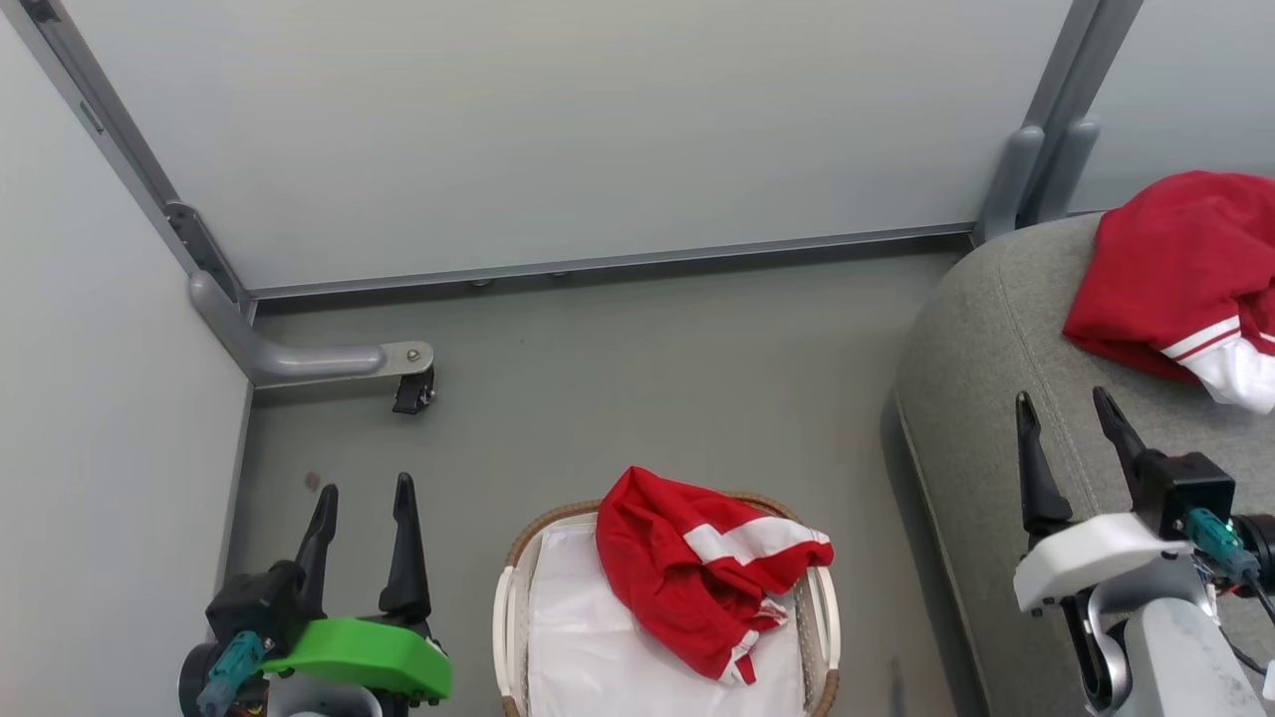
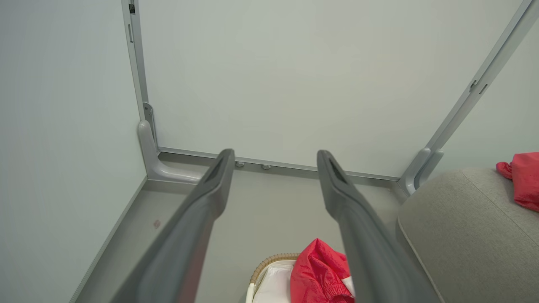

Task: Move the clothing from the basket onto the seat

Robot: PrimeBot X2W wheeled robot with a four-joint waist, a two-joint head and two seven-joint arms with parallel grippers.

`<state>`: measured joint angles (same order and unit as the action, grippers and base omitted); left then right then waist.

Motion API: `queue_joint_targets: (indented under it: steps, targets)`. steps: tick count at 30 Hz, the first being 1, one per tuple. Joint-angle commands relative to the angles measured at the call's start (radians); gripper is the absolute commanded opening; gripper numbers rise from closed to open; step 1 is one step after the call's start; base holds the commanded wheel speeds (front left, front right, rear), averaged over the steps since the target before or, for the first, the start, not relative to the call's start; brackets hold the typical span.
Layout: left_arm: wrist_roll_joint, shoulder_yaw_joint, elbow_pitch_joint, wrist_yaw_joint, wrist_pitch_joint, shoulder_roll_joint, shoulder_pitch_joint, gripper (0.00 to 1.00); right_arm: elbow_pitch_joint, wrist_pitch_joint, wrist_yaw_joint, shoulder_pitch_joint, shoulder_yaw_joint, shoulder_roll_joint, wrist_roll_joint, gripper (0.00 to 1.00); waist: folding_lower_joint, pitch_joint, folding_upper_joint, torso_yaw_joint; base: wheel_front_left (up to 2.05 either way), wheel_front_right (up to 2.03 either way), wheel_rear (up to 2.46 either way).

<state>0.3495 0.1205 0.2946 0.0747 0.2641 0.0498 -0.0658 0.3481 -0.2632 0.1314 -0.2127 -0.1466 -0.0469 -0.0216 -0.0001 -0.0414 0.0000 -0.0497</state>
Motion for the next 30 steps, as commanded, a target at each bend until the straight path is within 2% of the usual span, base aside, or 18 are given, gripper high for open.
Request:
queue_joint_targets:
  steps: [1, 7, 30]
  targets:
    - [-0.005, 0.002, 0.001, -0.001, 0.001, 0.001, 0.019, 1.00, -0.012, -0.002, -0.001, 0.029, 0.002, -0.006, -0.014, 1.00, 0.0001, 0.012, 0.0000, -0.011, 0.00, 0.00, 0.00]
    - [0.001, 0.012, 0.010, -0.002, 0.001, 0.001, 0.038, 1.00, -0.021, -0.002, -0.001, 0.080, 0.036, -0.007, -0.032, 1.00, 0.0001, 0.020, 0.0000, -0.009, 0.00, 0.00, 0.00]
    - [-0.009, 0.032, 0.020, 0.006, 0.001, 0.001, 0.039, 1.00, -0.019, -0.002, -0.001, 0.097, 0.073, -0.005, -0.029, 1.00, 0.0001, 0.034, 0.0000, -0.009, 0.00, 0.00, 0.00]
